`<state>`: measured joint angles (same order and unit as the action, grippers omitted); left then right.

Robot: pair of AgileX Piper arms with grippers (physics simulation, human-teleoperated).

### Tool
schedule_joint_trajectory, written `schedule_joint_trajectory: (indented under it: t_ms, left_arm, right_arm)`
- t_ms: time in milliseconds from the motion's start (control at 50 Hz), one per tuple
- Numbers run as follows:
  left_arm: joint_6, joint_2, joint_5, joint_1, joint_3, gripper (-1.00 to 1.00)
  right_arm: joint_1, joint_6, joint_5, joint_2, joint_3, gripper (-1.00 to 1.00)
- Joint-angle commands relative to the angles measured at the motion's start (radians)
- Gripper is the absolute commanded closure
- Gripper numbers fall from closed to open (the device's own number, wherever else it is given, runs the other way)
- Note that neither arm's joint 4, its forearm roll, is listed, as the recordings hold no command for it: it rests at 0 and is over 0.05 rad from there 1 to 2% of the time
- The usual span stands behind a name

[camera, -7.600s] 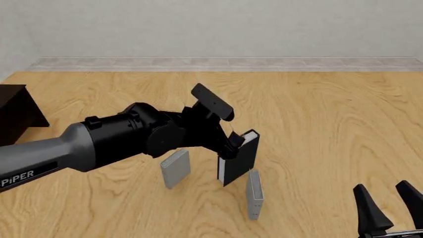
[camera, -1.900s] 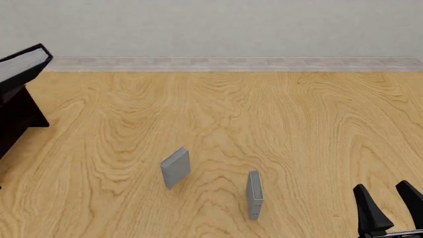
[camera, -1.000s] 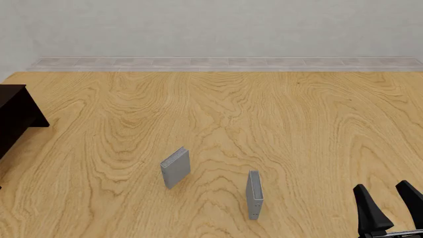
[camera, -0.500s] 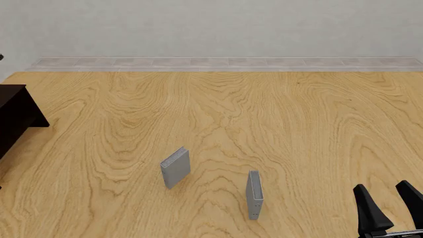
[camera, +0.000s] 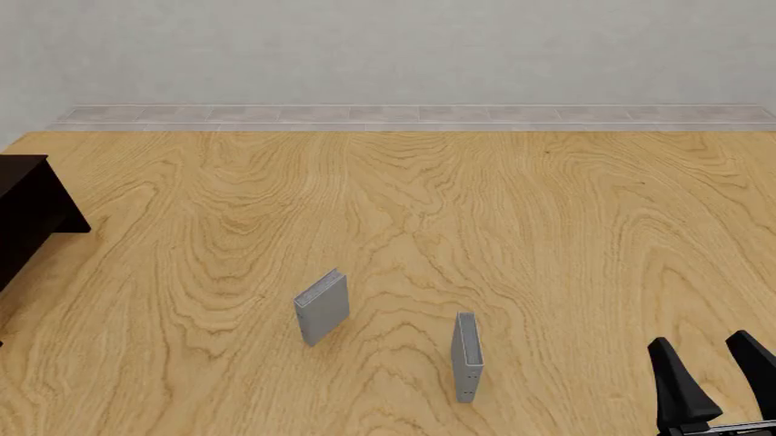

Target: Pick up the book in the middle and place it on the cabinet shelf.

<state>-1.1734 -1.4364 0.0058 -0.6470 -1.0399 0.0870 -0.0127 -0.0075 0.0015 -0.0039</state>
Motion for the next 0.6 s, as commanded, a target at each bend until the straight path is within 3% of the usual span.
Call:
schedule_joint_trajectory:
  t_ms: [20,180,600]
  left_arm:
    - [-0.025,-0.037,-0.048,-0.031,-0.002,1.00]
    - [-0.018,-0.061,-0.063,-0.049,-0.018,1.00]
    - [-0.019,-0.120,-0.174,-0.038,0.070,1.00]
  right_arm:
    - [0.000,0.000,0.000,0.000,0.000,-1.00]
    - [0.000,0.000,0.000,0.000,0.000,-1.00]
    - [0.000,0.000,0.000,0.000,0.000,-1.00]
